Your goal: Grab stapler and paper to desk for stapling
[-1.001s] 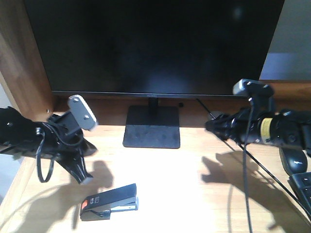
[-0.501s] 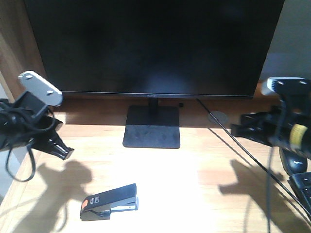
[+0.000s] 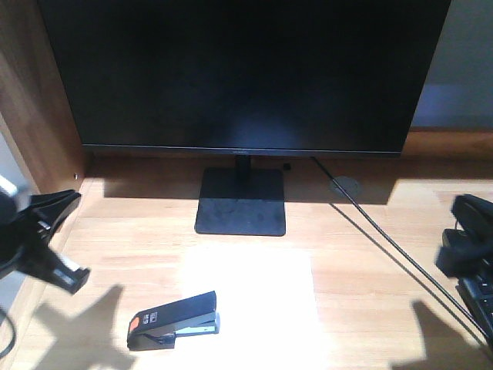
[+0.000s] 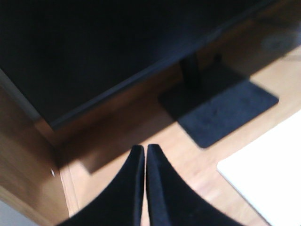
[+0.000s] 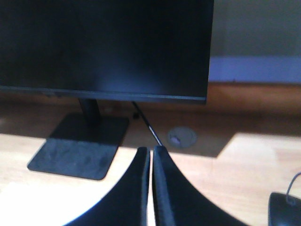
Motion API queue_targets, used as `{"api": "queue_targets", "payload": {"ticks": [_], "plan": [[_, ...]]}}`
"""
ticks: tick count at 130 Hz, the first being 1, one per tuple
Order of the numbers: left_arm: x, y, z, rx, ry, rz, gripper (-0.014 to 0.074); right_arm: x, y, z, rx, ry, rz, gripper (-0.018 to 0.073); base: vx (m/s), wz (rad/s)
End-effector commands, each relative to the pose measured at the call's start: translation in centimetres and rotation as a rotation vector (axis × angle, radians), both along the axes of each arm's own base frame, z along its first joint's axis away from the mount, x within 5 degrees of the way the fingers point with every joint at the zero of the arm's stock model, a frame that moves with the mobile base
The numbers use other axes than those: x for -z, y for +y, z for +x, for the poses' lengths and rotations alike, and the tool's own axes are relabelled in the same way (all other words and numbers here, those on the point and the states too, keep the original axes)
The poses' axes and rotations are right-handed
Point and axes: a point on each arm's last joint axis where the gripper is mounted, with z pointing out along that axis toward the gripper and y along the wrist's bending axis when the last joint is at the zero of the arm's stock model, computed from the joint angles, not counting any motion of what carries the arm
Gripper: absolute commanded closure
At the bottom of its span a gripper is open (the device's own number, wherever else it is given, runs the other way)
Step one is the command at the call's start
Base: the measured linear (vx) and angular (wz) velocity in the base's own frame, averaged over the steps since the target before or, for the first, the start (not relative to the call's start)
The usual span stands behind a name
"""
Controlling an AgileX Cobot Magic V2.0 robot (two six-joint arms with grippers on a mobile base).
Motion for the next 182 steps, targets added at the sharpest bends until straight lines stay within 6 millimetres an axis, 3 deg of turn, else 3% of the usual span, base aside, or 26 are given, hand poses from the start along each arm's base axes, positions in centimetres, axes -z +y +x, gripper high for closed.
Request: {"api": "queue_targets", "payload": {"ticks": [1,32,66,182], "plan": [[-2.1,0.1,-1.4,0.030,-0.163,-0.075,0.0603,-1.0,-0.5,-1.6,0.017,-0.103,-0.052,0.0565,0.00,0.00],[-3.0,1.6,-5.7,0.022,-0.294,-0.110,0.0603,0.1,-0.9,-5.0,0.020,-0.208,-0.038,0.0565,0.00,0.00],[-3.7,2.9,-9.0,-0.012,-0.372,-0.125,0.0603,0.9,-1.0,-5.8,0.020,-0.227,-0.034,0.0565,0.00,0.00],[-3.6,3.1,-9.3,-0.023,-0.359,-0.119,0.0603,0.9,-1.0,-5.8,0.022,-0.227,-0.034,0.0565,0.00,0.00]]}}
